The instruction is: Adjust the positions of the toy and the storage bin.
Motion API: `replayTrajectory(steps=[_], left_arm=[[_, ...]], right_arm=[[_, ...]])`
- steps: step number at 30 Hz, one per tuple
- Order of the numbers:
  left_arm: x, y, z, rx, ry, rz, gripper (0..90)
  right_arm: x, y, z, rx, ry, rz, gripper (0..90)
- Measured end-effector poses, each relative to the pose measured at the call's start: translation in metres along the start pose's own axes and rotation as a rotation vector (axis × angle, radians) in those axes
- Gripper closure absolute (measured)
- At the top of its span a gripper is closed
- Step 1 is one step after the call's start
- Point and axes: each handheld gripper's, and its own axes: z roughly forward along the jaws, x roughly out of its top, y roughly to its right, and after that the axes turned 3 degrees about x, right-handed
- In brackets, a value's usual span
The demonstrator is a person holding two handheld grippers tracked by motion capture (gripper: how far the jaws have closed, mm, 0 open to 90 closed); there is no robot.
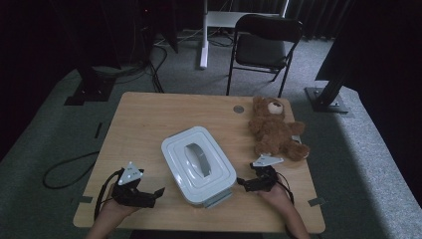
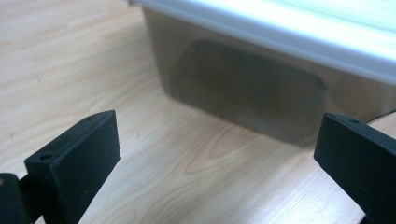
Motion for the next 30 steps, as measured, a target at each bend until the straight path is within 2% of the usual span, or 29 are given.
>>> replayTrajectory(steps=[7,10,15,19,26,30], left_arm=[[0.021,0.011,-0.009,-0.013,0.032,0.047,1.1],[0.028,0.015,-0.009,-0.032,0.046,0.056,1.1],[0.036,0.021,-0.006,-0.048,0.050,0.076,1.1],[0.044,0.023,-0.004,-0.059,0.061,0.071,1.1],[0.062,0.031,0.004,-0.096,0.072,0.075,1.1],[0.072,0.035,0.011,-0.117,0.077,0.082,1.1]], right_arm=[[-0.017,0.006,-0.018,-0.044,-0.003,0.027,11.5],[-0.024,0.010,-0.026,-0.057,0.006,0.050,11.5],[-0.036,0.014,-0.038,-0.109,0.028,0.072,11.5],[-0.045,0.018,-0.048,-0.126,0.038,0.111,11.5],[-0.056,0.023,-0.060,-0.174,0.063,0.141,11.5],[-0.057,0.024,-0.060,-0.166,0.067,0.151,11.5]])
